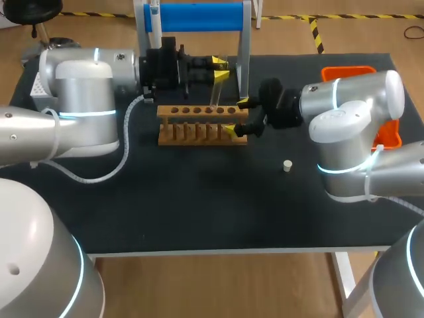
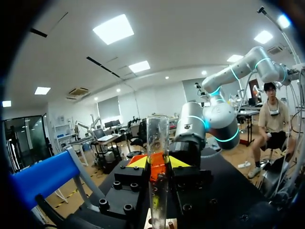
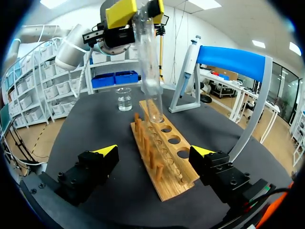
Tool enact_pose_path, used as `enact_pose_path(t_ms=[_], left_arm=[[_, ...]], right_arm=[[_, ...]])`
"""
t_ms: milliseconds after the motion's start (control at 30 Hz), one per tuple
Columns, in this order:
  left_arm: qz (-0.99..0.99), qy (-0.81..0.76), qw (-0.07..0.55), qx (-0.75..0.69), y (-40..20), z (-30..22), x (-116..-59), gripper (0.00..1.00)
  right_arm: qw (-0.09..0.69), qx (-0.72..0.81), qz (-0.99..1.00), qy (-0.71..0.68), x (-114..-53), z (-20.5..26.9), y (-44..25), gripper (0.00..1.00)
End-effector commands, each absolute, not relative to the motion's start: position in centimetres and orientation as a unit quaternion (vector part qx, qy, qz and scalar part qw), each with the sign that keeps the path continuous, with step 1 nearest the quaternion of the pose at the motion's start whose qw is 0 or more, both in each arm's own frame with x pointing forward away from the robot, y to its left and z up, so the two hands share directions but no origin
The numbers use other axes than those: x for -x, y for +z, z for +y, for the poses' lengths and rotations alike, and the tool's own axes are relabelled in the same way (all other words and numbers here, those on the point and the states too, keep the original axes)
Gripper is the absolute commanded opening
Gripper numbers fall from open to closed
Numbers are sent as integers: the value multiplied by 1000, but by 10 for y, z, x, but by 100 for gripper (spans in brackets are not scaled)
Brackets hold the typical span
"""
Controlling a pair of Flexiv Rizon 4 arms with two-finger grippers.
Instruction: Invert the test tube, pick up the pipette, mount the tip to pipette, aspirate from beaker and dispense into the tube, eject the tip, return the pipette, and cap with the stopper.
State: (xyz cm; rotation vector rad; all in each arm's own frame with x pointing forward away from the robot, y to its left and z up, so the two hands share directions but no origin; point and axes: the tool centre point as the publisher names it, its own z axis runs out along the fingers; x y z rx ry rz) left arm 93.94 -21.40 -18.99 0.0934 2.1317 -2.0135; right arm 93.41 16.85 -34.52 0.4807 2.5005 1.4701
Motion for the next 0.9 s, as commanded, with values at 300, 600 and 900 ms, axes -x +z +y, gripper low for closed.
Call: enact_pose_path(t_ms=[300,600,900], left_arm=[[714,-691,113,-18,-203,-207,-958,0],[710,-695,113,-8,-213,-200,-969,0],[708,-697,115,-2,-223,-197,-974,0]], right_arm=[[101,-163,846,497,-934,168,-345,100],[101,-163,846,497,-934,168,-345,100],[101,-163,846,497,-934,168,-345,100]])
